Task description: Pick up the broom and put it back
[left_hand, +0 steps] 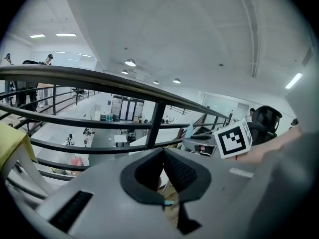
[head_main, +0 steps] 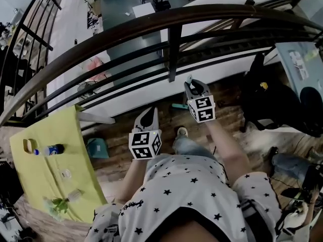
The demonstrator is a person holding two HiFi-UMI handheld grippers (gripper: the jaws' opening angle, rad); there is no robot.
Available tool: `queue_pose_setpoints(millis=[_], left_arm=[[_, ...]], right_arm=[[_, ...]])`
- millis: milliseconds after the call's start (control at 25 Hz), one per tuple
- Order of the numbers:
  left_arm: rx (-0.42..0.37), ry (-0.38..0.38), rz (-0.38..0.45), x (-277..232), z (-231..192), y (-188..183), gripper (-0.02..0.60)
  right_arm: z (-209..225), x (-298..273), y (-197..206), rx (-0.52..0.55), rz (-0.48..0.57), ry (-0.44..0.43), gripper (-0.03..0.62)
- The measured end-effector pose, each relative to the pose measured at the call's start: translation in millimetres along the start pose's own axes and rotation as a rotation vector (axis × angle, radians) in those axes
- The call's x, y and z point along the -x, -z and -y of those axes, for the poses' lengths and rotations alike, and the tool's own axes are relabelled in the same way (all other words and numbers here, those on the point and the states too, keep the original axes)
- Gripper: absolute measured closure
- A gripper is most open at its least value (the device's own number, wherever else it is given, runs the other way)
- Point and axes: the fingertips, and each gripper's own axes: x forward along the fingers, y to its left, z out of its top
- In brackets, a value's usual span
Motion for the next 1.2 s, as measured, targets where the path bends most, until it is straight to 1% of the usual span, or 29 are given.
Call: queue_pose_setpoints(millis=[120,400,600,920,1200], left_arm=[[0.01,-0.017,0.007,-13.6,6.6,-0.7,0.571],[0.034,-0.07,-0.036,-63.1,22.6,6.5,0.571],[0.058,-0.093,-0.053,-88.4,29.1,10.5,0.571],[0.08,-0.122,-0.064,-116.2,27.8,12.8,0.571],[0.102,-0.134,-0.069,-128.7,21.4,18.1,0.571]], right_arm=[[12.3,-5.0,5.0,0.002,-0.005,-0.01,0.517],[52.6,-31.4,28.0,-0.018,-0.036,-0.055,0.517],[69.5,-47.7,44.3,-0.019,-0.06,-0.083,0.517],[91.5,-73.0,75.4,-0.021,-0.105,-0.086,0.517],[107.5,-91.3,100.5,-0.02,-0.149,-0.063,0.517]])
